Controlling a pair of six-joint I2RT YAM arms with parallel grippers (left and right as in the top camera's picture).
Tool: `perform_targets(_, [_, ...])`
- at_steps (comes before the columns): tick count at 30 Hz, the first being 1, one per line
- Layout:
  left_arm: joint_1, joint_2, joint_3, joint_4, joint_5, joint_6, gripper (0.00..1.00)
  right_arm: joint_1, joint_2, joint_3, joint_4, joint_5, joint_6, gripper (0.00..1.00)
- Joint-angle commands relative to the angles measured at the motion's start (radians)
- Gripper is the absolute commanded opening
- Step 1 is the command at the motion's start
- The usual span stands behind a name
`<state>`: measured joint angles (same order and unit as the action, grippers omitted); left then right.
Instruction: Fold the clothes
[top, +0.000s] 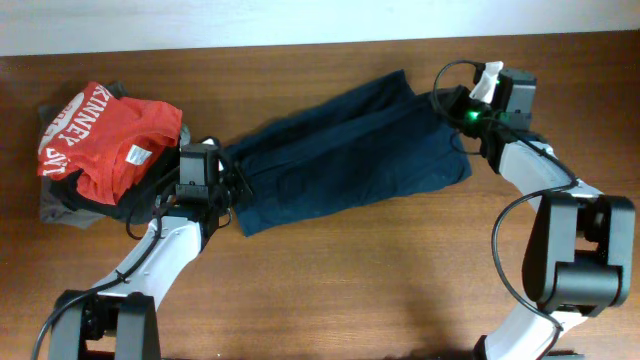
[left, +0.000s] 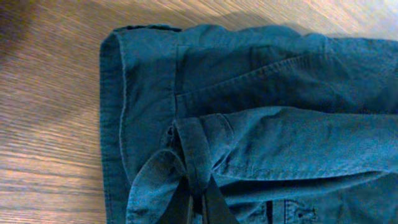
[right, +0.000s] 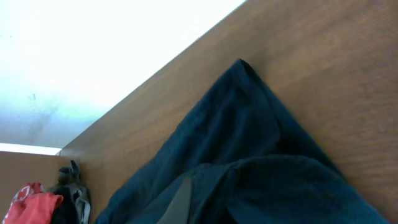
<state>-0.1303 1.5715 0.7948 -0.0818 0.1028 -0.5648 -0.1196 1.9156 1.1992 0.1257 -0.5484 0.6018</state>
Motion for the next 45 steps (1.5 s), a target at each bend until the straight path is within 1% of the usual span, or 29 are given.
perform_targets(1, [0.025, 0.006, -0.006, -0.004, -0.111, -0.027, 0.2, -0.002, 0.004, 0.03, 0.03, 0.078, 0.002, 0.07])
perform_targets(2, [0.025, 0.006, -0.006, -0.001, -0.111, -0.027, 0.46, -0.002, 0.004, 0.03, 0.038, 0.064, 0.002, 0.2])
perform_targets(3, [0.025, 0.006, -0.006, 0.0, -0.111, -0.027, 0.81, -0.006, 0.004, 0.03, 0.042, 0.05, 0.002, 0.38])
perform_targets(4, [0.025, 0.006, -0.006, 0.003, -0.111, -0.026, 0.92, -0.01, 0.004, 0.03, 0.043, 0.042, 0.002, 0.44])
perform_targets(6, [0.025, 0.005, -0.003, 0.002, -0.111, -0.025, 0.99, -0.025, 0.004, 0.03, 0.043, 0.017, 0.002, 0.51])
perform_targets(9, [0.024, -0.014, 0.0, -0.006, -0.106, 0.019, 0.99, -0.064, 0.004, 0.03, 0.037, -0.069, 0.001, 0.56])
perform_targets(12, [0.024, -0.07, 0.001, -0.011, -0.063, 0.145, 0.99, -0.115, 0.004, 0.03, 0.009, -0.2, -0.025, 0.6])
perform_targets(14, [0.021, -0.101, 0.001, -0.012, -0.008, 0.232, 0.99, -0.137, 0.004, 0.03, -0.037, -0.235, -0.025, 0.6])
perform_targets(15, [0.019, -0.113, 0.001, -0.012, 0.021, 0.267, 0.97, -0.145, 0.004, 0.03, -0.067, -0.24, -0.026, 0.59])
perform_targets(16, [0.018, -0.122, 0.001, -0.012, 0.06, 0.308, 0.91, -0.149, 0.004, 0.03, -0.098, -0.238, -0.032, 0.55])
perform_targets(17, [0.016, -0.126, 0.001, -0.012, 0.091, 0.34, 0.77, -0.15, 0.004, 0.03, -0.137, -0.237, -0.059, 0.53])
perform_targets(18, [0.014, -0.126, 0.001, -0.012, 0.111, 0.363, 0.66, -0.148, 0.004, 0.03, -0.169, -0.237, -0.091, 0.5])
perform_targets(19, [0.012, -0.122, 0.001, -0.013, 0.122, 0.385, 0.65, -0.14, 0.004, 0.03, -0.204, -0.23, -0.123, 0.49])
perform_targets(20, [0.01, -0.116, 0.001, -0.017, 0.121, 0.393, 0.65, -0.128, 0.004, 0.03, -0.24, -0.216, -0.156, 0.49])
perform_targets(21, [0.01, -0.109, 0.001, -0.019, 0.122, 0.399, 0.86, -0.112, 0.004, 0.03, -0.277, -0.195, -0.2, 0.5])
perform_targets(22, [0.01, -0.095, 0.001, -0.019, 0.123, 0.399, 0.99, -0.095, 0.004, 0.03, -0.314, -0.163, -0.242, 0.54])
perform_targets(24, [0.01, -0.069, 0.001, -0.015, 0.134, 0.399, 0.99, -0.061, 0.004, 0.03, -0.389, -0.055, -0.285, 0.63])
perform_targets(25, [0.01, -0.048, 0.001, -0.01, 0.148, 0.399, 0.99, -0.041, 0.005, 0.03, -0.433, 0.029, -0.288, 0.63])
perform_targets(26, [0.01, -0.03, 0.001, -0.005, 0.157, 0.399, 0.98, -0.024, 0.006, 0.029, -0.463, 0.099, -0.288, 0.61])
perform_targets(27, [0.01, -0.01, 0.001, 0.001, 0.167, 0.399, 0.96, -0.005, 0.01, 0.029, -0.488, 0.166, -0.289, 0.56])
perform_targets(28, [0.01, 0.012, 0.001, 0.009, 0.172, 0.399, 0.91, 0.012, 0.015, 0.028, -0.5, 0.209, -0.292, 0.49])
perform_targets(29, [0.01, 0.036, 0.001, 0.016, 0.171, 0.399, 0.83, 0.026, 0.02, 0.028, -0.505, 0.225, -0.303, 0.45])
perform_targets(30, [0.01, 0.053, 0.001, 0.023, 0.171, 0.399, 0.8, 0.04, 0.023, 0.028, -0.505, 0.224, -0.32, 0.43])
perform_targets(32, [0.011, 0.08, 0.001, 0.047, 0.171, 0.398, 0.8, 0.06, 0.026, 0.028, -0.504, 0.224, -0.336, 0.44])
perform_targets(34, [0.014, 0.085, 0.001, 0.081, 0.163, 0.393, 0.92, 0.072, 0.026, 0.028, -0.504, 0.224, -0.336, 0.5])
perform_targets(37, [0.027, 0.082, 0.02, 0.128, 0.164, 0.371, 0.92, 0.074, 0.026, 0.028, -0.505, 0.224, -0.336, 0.51])
perform_targets(40, [0.051, 0.082, 0.069, 0.099, 0.163, 0.368, 0.9, 0.073, 0.026, 0.028, -0.505, 0.22, -0.336, 0.51])
perform_targets(43, [0.082, 0.082, 0.105, 0.106, 0.163, 0.369, 0.9, 0.074, 0.026, 0.028, -0.513, 0.22, -0.336, 0.49])
perform_targets(45, [0.105, 0.084, 0.113, 0.144, 0.163, 0.371, 0.89, 0.074, 0.027, 0.028, -0.522, 0.221, -0.336, 0.48])
